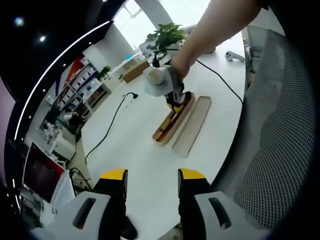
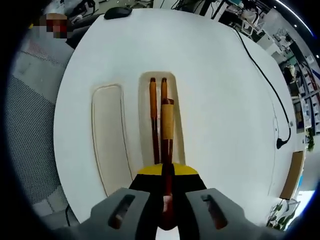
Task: Arrange the utensils inside the cutlery case until each visible utensil rests in its matching compartment.
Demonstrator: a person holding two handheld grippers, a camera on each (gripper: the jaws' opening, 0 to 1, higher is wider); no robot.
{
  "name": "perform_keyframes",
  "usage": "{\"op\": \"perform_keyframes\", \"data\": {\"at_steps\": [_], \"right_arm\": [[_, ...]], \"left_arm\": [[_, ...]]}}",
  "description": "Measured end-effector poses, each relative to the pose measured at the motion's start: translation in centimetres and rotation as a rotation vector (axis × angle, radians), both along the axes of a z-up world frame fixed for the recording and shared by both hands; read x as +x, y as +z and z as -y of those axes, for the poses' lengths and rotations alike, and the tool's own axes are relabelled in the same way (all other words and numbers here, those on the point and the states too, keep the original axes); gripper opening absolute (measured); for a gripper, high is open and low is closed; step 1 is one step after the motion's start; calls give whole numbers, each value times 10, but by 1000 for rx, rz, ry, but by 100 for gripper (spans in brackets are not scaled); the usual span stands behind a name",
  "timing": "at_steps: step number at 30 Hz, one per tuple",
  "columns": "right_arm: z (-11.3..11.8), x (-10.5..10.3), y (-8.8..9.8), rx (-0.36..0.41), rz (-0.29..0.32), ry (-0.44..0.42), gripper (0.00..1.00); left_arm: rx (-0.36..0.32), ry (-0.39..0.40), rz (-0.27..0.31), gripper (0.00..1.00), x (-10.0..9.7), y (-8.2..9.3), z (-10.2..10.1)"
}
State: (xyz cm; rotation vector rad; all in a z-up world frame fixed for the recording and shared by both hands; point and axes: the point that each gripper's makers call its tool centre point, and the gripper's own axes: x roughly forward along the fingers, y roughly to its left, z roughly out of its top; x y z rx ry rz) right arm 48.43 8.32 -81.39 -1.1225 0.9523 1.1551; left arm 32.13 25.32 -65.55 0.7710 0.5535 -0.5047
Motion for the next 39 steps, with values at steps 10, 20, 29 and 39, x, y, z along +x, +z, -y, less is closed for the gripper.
{"op": "perform_keyframes", "data": {"at_steps": [10, 20, 29, 39], "right_arm": [[-4, 4, 1, 21, 5, 31, 1], [-11, 5, 4, 50, 19, 18, 2], [-13, 4, 8, 65, 35, 28, 3], [2, 17, 38, 158, 96, -52, 9]], "left_arm": [[1, -4, -10, 41, 0, -2, 1], [-5, -2, -12, 41, -1, -2, 1], [-5, -5, -12, 41, -1, -2, 2], [-5, -6, -7, 41, 0, -1, 2]]}}
